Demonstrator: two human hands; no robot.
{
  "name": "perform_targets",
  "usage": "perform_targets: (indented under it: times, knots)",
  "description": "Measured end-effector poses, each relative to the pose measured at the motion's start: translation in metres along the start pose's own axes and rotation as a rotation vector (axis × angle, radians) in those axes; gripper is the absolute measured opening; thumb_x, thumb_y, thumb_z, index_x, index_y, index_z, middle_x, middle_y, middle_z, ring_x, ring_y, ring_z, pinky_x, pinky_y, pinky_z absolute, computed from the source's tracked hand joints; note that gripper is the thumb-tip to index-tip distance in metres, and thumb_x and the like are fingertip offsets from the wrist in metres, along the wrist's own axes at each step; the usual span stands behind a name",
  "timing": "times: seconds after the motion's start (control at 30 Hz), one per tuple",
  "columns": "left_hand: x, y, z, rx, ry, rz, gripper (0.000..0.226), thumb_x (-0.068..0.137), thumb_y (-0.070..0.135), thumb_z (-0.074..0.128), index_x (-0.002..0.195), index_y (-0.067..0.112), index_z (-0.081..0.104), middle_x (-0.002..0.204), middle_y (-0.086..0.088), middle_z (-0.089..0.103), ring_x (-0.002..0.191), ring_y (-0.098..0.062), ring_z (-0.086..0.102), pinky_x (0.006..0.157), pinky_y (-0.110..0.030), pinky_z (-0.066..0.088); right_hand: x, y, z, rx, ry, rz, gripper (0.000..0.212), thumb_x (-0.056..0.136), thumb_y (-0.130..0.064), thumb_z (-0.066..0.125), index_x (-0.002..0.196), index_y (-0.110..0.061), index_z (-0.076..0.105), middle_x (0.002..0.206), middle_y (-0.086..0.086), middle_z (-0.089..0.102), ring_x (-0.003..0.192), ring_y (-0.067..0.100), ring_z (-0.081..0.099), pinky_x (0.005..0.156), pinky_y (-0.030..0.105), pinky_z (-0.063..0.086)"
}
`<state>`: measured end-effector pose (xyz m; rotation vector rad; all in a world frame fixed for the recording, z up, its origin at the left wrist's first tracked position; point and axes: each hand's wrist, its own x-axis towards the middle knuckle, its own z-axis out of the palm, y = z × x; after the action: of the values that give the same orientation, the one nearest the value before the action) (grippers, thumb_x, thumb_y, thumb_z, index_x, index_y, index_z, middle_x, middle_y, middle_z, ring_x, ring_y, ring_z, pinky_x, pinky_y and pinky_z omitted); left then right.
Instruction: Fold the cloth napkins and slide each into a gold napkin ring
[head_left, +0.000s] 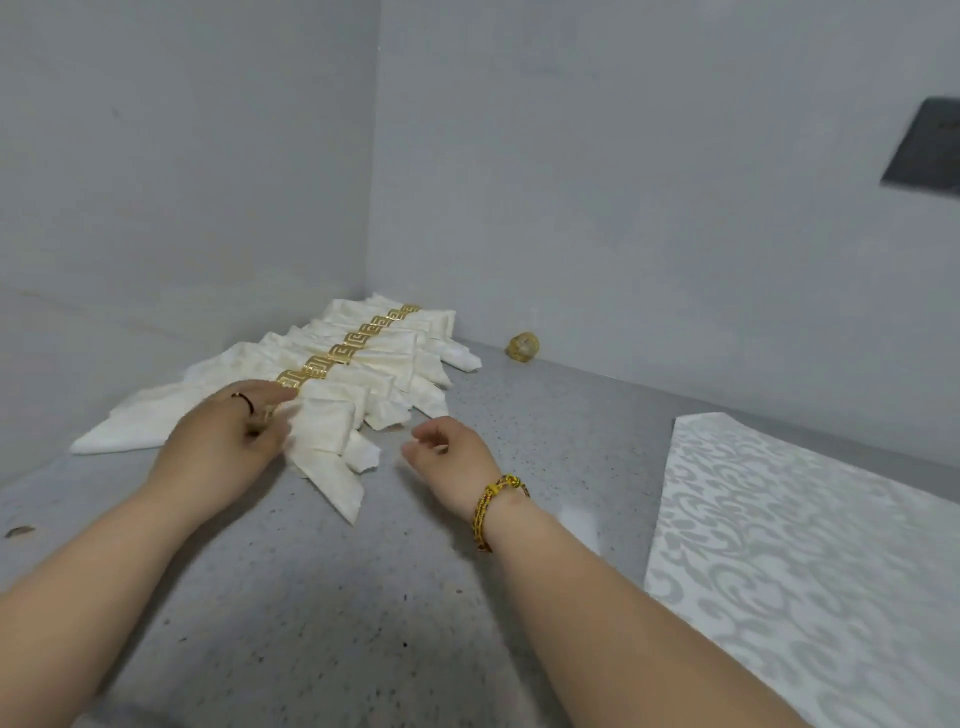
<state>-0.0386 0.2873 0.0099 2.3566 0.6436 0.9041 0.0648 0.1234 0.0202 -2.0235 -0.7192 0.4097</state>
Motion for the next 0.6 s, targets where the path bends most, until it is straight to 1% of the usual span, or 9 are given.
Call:
perform_targets:
  times: [0.07,0.1,0.17,0.23,0.3,0.37,0.43,0.5,0.6]
  knots:
    - [-0.021,0.032,0.01,-0.102,-0.147,0.045,0.026,0.085,0.01,0.06,0.109,0.019,0.064,0.116,0.002,0.059,0.116,-0.02,0.051,0.088,-0.022,0.032,-0.023,0.014,-0.021,-0.095,0.033,-0.03,0.031,0.091,-0.025,0.053,0.119,-0.013,0.055,0.108,-0.002,0.051,0.098,0.01,0.048,0.092,0.023,0.039]
    - [-0.031,0.049,0.015,-0.132,-0.252,0.097,0.022,0.084,0.013,0.062,0.101,0.027,0.064,0.108,0.009,0.059,0.11,-0.014,0.053,0.087,-0.02,0.031,-0.035,0.021,-0.032,-0.129,0.052,-0.042,0.029,0.09,-0.025,0.053,0.117,-0.013,0.056,0.109,-0.001,0.052,0.096,0.009,0.047,0.092,0.023,0.039]
    - [-0.051,0.085,0.026,-0.181,-0.457,0.209,0.021,0.082,0.021,0.066,0.085,0.04,0.058,0.097,0.024,0.056,0.095,0.004,0.053,0.084,-0.014,0.035,-0.063,0.037,-0.057,-0.201,0.088,-0.066,0.027,0.09,-0.024,0.055,0.114,-0.013,0.058,0.108,0.0,0.055,0.092,0.007,0.046,0.089,0.022,0.039]
    - [-0.077,0.125,0.044,-0.22,-0.607,0.3,0.024,0.079,0.027,0.069,0.082,0.046,0.055,0.093,0.031,0.053,0.087,0.017,0.052,0.079,-0.003,0.036,-0.098,0.058,-0.087,-0.258,0.122,-0.078,0.026,0.089,-0.024,0.056,0.113,-0.013,0.058,0.106,-0.002,0.055,0.091,0.007,0.046,0.084,0.018,0.037]
    - [-0.103,0.158,0.061,-0.307,-0.708,0.369,0.023,0.076,0.031,0.072,0.084,0.046,0.057,0.093,0.03,0.057,0.089,0.022,0.05,0.077,-0.001,0.037,-0.133,0.078,-0.114,-0.318,0.127,-0.057,0.026,0.089,-0.025,0.055,0.114,-0.016,0.057,0.108,-0.006,0.055,0.092,0.005,0.045,0.076,0.013,0.036]
    - [-0.124,0.185,0.076,-0.344,-0.804,0.447,0.027,0.067,0.047,0.073,0.087,0.05,0.056,0.095,0.036,0.056,0.096,0.022,0.049,0.083,-0.005,0.036,-0.165,0.098,-0.138,-0.354,0.102,-0.006,0.03,0.089,-0.027,0.055,0.118,-0.02,0.055,0.102,-0.016,0.053,0.086,-0.002,0.045,0.07,0.009,0.033]
    - [-0.143,0.212,0.094,-0.259,-0.876,0.569,0.04,0.063,0.059,0.066,0.101,0.052,0.053,0.1,0.043,0.048,0.101,0.022,0.045,0.09,-0.006,0.033,-0.2,0.116,-0.164,-0.348,0.082,0.037,0.032,0.088,-0.031,0.057,0.118,-0.025,0.054,0.089,-0.026,0.046,0.081,-0.006,0.045,0.07,0.006,0.033]
    - [-0.156,0.228,0.111,-0.145,-0.903,0.652,0.051,0.076,0.052,0.064,0.123,0.043,0.048,0.116,0.037,0.041,0.112,0.015,0.04,0.097,-0.009,0.03,-0.226,0.131,-0.186,-0.318,0.097,0.086,0.028,0.086,-0.034,0.059,0.113,-0.031,0.053,0.095,-0.028,0.046,0.089,-0.006,0.047,0.076,0.005,0.035]
    - [-0.172,0.243,0.138,0.006,-0.885,0.721,0.06,0.083,0.052,0.056,0.137,0.033,0.038,0.142,0.02,0.033,0.129,0.002,0.031,0.103,-0.012,0.023,-0.265,0.155,-0.217,-0.229,0.137,0.14,0.025,0.082,-0.035,0.064,0.106,-0.035,0.055,0.115,-0.021,0.053,0.106,-0.007,0.049,0.089,0.008,0.037]
